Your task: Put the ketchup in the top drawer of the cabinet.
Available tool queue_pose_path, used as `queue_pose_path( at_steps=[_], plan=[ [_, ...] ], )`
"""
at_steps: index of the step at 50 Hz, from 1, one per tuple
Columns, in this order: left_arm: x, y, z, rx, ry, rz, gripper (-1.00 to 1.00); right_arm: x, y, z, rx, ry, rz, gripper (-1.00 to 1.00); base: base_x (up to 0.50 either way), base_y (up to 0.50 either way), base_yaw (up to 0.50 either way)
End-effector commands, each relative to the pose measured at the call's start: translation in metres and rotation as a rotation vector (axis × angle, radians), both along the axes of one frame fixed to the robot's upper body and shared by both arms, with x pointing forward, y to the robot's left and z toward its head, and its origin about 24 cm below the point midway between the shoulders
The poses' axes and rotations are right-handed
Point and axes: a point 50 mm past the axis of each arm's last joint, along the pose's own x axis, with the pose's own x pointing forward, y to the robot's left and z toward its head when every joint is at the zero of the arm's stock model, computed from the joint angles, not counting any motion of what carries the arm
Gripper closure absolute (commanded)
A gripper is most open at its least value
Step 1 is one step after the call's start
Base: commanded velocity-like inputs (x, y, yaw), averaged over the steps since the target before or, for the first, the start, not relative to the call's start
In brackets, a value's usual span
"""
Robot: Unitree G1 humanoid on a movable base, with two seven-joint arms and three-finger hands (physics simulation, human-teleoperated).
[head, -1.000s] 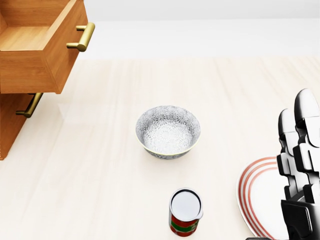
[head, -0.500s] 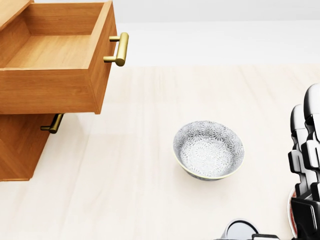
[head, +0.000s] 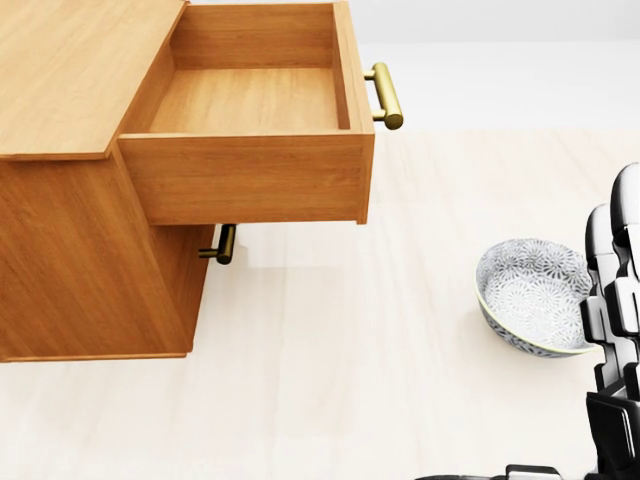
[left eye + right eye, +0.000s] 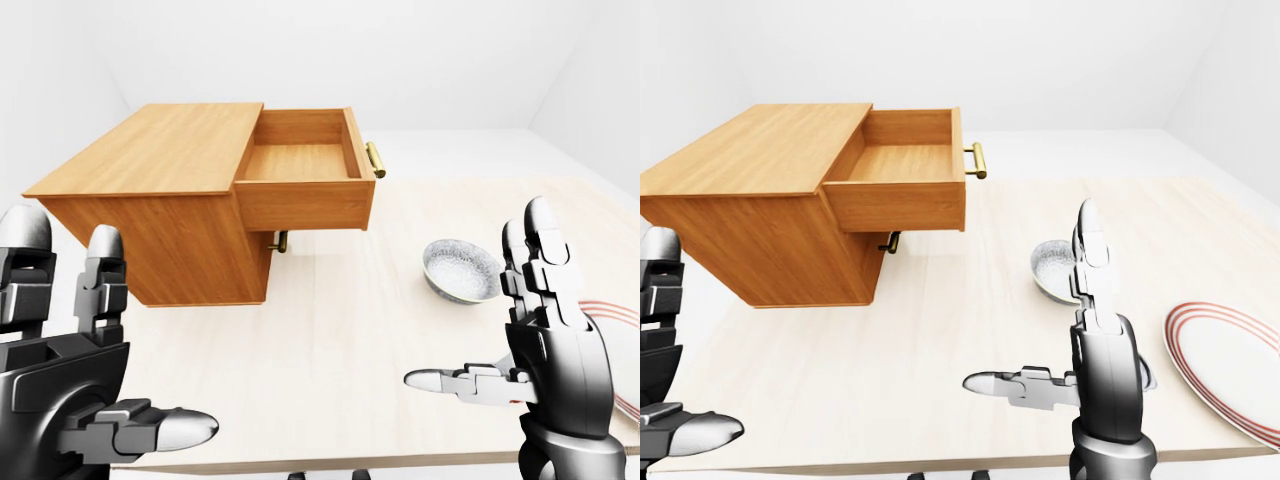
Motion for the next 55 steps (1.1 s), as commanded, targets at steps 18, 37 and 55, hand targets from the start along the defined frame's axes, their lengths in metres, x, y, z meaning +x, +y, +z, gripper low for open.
queue_pose_path(
  at_steps=[18,37,55],
  plan=[
    [-0.001,0.002,0.001,-0.006,-0.002,0.004,-1.0,0.0,0.002,0.001,0.05,-0.017,0.051,-1.0,0.0,0.22,0.0],
    [-0.001,0.003,0.002,-0.004,-0.011,0.009,-1.0,-0.002,-0.003,0.0,0.137,-0.022,0.088,-1.0,0.3,0.0,0.0],
    [0.0,-0.004,-0.004,0.015,0.02,-0.003,-1.0,-0.012,-0.067,0.026,0.08,0.147,-0.011,-1.0,0.0,0.0,0.0]
  ],
)
